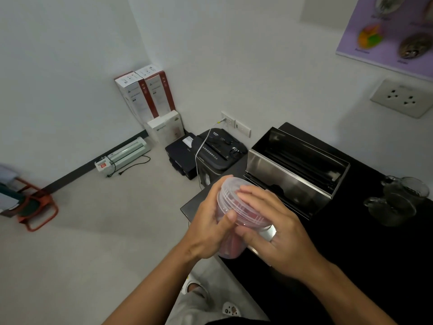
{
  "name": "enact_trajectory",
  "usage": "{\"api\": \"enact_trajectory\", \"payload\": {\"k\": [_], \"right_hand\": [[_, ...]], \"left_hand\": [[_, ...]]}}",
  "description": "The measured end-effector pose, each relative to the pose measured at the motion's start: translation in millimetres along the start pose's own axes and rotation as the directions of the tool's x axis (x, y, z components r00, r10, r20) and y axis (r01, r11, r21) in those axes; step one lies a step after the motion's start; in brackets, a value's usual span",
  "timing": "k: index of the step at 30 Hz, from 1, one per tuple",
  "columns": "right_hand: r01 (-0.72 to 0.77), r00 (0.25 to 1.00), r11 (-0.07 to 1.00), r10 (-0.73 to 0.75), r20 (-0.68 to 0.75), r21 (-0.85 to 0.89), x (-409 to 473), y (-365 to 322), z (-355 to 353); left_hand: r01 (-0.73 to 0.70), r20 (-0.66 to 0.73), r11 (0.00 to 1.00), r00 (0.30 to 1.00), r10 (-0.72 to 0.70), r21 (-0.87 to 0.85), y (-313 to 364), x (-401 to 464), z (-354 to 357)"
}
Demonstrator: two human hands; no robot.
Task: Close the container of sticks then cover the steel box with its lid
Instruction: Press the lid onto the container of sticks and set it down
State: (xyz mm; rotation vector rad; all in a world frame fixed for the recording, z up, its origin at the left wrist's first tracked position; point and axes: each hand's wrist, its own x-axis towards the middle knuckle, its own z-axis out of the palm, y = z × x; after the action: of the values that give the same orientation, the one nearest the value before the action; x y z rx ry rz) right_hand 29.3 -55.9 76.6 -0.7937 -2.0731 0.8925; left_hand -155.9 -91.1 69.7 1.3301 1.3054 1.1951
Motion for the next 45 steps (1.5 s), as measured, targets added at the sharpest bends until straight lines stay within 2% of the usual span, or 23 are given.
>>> {"api": "enact_trajectory", "payload": {"k": [12,18,24,31,35,40,45], "right_hand": [[-0.062,0.998,0.996,0.06,0.025,0.07,9.3,8.0,10.7],[-0.06,0.997,0.992,0.053,0.064,0.112,15.0,2.4,11.1],[-0.233,0.962,0.943,0.188,0.196,0.24,12.7,5.1,10.5],[-0.28,0.946,0.94,0.236,0.222,0.194,12.0,6.7,18.0],[-0.298,0.942,0.925,0.244,0.231,0.236,13.1,1.6,16.8],[-0.356,0.932,0.899,0.322,0.164,0.257,18.9,-5.6,18.5],[-0.353,0.898,0.927,0.298,0.323,0.126,33.4,-5.9,6.1]], "left_hand": [[0.111,-0.054,0.991,0.993,-0.107,0.078,-2.5,2.8,-11.2],[0.088,-0.076,0.993,0.994,-0.083,0.073,4.3,2.2,-16.3],[0.074,-0.07,0.995,0.995,-0.07,0.06,1.8,-6.0,-23.3],[0.081,-0.065,0.996,0.995,-0.079,0.032,4.5,-11.9,-21.9],[0.074,-0.121,0.993,0.991,-0.063,0.093,4.2,-11.1,-23.6],[0.067,-0.171,0.978,0.985,-0.033,0.2,5.9,-9.6,-22.0],[0.032,-0.15,0.964,0.989,0.008,0.263,10.5,-10.8,-23.1]]}}
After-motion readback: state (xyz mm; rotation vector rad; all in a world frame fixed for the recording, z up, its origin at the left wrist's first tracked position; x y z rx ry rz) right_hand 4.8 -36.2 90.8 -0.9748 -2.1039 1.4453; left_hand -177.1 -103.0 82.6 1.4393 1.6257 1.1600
